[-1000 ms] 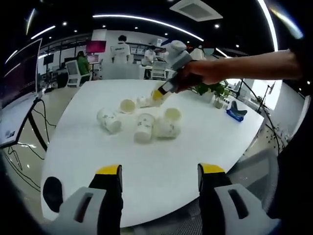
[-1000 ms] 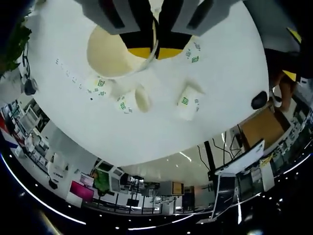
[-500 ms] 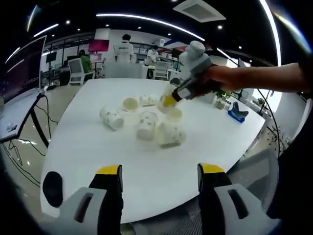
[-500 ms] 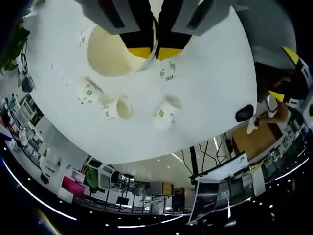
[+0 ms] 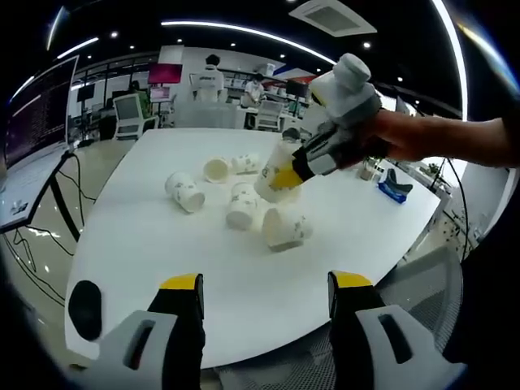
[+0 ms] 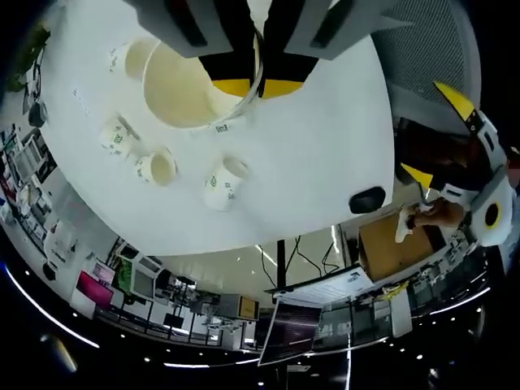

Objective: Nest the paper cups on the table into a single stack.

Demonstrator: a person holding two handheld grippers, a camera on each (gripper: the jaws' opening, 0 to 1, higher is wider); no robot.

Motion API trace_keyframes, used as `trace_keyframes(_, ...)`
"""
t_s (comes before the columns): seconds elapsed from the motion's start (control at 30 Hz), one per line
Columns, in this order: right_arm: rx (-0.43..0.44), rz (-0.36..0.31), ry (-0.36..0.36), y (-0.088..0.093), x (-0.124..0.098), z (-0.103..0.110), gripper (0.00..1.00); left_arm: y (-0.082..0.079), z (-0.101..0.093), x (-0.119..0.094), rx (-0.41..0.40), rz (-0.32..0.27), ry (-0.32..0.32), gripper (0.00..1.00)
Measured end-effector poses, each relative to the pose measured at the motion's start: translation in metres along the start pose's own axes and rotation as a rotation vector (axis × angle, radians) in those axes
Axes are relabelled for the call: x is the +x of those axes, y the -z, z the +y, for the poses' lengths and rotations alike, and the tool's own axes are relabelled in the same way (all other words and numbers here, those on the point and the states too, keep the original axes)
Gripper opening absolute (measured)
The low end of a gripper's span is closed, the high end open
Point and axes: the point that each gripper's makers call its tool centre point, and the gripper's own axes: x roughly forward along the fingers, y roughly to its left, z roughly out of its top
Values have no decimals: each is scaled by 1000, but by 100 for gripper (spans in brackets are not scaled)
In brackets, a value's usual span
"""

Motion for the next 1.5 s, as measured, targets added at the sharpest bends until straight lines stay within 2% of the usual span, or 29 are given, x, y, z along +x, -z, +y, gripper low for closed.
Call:
trace_keyframes(0.2, 17, 14, -36, 13, 14, 22, 0, -1, 1, 1, 2, -2, 2, 61)
trace_keyframes(0.53, -5, 33, -74, 16, 31, 43, 0, 3, 4, 1, 0, 8, 2, 61)
trace_keyframes(0.77, -24, 71, -84, 22, 49, 46, 0, 2, 4, 1, -3, 8, 4, 61)
trace_keyframes(0.97, -53, 100, -60, 28, 67, 44, 0, 2, 4, 3, -2, 10, 9, 61)
trace_keyframes(1.2, -90, 131, -40, 33, 75, 43, 0, 5, 6, 2, -11, 17, 4, 61)
trace_keyframes(1.5, -96, 155, -41, 38, 80, 41, 0, 7, 10, 3, -13, 25, 1, 61)
